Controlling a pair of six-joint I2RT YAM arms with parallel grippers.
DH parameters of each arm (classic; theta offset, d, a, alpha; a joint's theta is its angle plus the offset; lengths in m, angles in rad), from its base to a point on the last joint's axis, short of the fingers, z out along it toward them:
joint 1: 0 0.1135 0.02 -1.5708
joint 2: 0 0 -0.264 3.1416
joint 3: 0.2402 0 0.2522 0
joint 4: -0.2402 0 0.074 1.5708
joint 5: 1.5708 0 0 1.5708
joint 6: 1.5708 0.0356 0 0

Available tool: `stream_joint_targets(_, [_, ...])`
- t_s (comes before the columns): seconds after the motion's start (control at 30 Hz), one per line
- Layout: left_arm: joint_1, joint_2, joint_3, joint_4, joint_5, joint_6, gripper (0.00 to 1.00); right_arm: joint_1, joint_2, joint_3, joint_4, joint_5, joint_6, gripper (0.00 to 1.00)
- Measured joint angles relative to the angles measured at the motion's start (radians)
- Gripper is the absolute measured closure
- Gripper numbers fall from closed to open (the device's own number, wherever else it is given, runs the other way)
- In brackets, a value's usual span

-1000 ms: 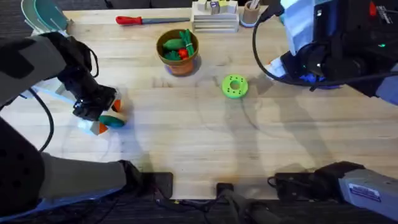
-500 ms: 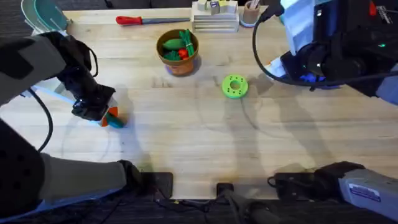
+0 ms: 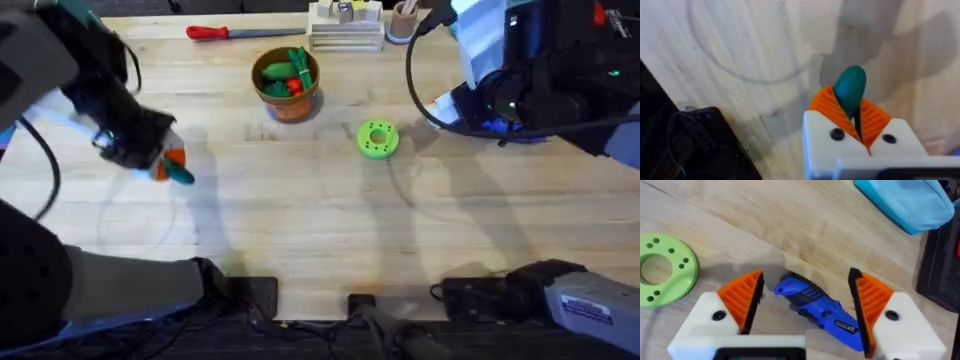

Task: Pick up the gripper from the table and insert it into the empty holder that is missing its gripper. Then pick up a screw, insert it into the mounting hole, and use the screwdriver to tighten it. Finally, clean up the table by picking up the vegetable and placing it into the bucket.

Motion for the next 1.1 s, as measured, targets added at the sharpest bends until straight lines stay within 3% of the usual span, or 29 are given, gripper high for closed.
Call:
stream_joint_targets(0.2, [-0.126, 0.0, 0.184, 0.011, 0.018, 0.048, 0.971, 0.0, 0.0, 0.0, 0.0, 0.0, 0.0, 0.008])
stream_joint_targets(0.47, [-0.353, 0.0, 0.249, 0.274, 0.182, 0.122, 0.971, 0.0, 0.0, 0.0, 0.0, 0.0, 0.018, 0.009])
stream_joint_targets(0.6, [-0.434, 0.007, 0.249, 0.383, 0.22, 0.129, 0.971, 0.0, 0.0, 0.0, 0.0, 0.0, 0.022, 0.009])
stream_joint_targets(0.77, [-0.477, 0.06, 0.249, 0.472, 0.243, 0.128, 0.971, 0.0, 0.0, 0.0, 0.0, 0.0, 0.022, 0.008])
stream_joint_targets(1.03, [-0.484, 0.16, 0.249, 0.46, 0.295, 0.09, 0.971, 0.0, 0.0, 0.0, 0.001, 0.0, 0.022, 0.008])
stream_joint_targets(1.1, [-0.484, 0.169, 0.249, 0.446, 0.304, 0.086, 0.868, 0.0, 0.0, 0.0, 0.002, 0.0, 0.022, 0.009])
